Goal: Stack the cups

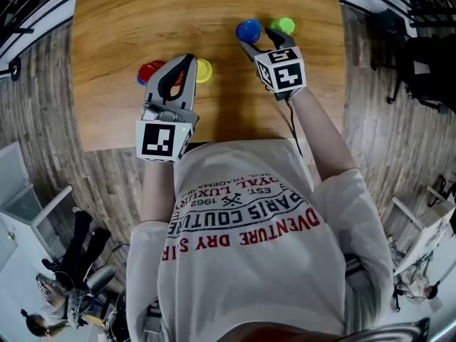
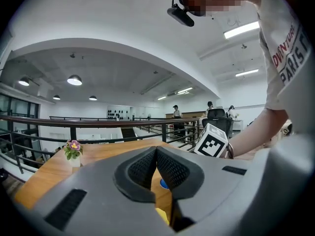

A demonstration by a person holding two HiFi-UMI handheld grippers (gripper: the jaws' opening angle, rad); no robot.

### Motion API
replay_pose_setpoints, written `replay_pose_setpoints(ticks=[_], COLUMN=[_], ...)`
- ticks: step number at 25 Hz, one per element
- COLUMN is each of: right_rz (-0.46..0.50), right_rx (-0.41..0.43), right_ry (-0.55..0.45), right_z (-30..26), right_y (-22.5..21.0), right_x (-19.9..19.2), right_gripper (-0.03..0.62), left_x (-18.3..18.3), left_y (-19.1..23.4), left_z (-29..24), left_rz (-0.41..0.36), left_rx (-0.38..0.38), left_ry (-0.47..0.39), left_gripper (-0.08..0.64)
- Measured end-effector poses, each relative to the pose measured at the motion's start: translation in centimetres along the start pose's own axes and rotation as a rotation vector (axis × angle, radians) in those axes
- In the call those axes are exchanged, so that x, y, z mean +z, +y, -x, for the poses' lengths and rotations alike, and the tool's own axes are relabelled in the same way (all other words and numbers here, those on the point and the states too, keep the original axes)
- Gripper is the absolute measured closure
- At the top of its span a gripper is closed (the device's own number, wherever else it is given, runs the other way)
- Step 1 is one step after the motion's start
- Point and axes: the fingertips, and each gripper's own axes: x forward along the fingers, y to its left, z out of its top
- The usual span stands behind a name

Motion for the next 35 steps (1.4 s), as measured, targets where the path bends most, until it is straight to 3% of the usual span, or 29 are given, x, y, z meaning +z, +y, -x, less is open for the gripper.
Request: replay_pose_setpoints(ticks=[10, 13, 18, 27, 35], right_rz=[0.058, 0.090, 0.133, 0.176, 0.173], right_rx=[0.037, 0.041, 0.074, 0.147, 0.205], right_ry=[0.057, 0.054, 0.033, -0.056, -0.105], right_z=[-4.4, -4.7, -4.2, -0.7, 2.6], right_y=[-2.1, -2.0, -1.4, 2.3, 8.1], right_x=[-0.8, -0.7, -0.5, 3.5, 6.7], right_gripper=[0.292, 0.344, 0.350, 0.351, 0.351], left_x=[-1.4, -1.4, -1.3, 0.6, 1.5], left_y=[-0.7, -0.2, 0.1, 0.5, 2.5], left_z=[-0.9, -0.7, -0.4, 0.7, 3.6], left_rz=[0.032, 0.026, 0.026, -0.027, -0.026], left_rx=[0.080, 0.104, 0.112, 0.081, 0.066], left_ry=[0.075, 0.075, 0.064, 0.024, -0.023], left_gripper=[0.544, 0.543, 0.543, 0.543, 0.543])
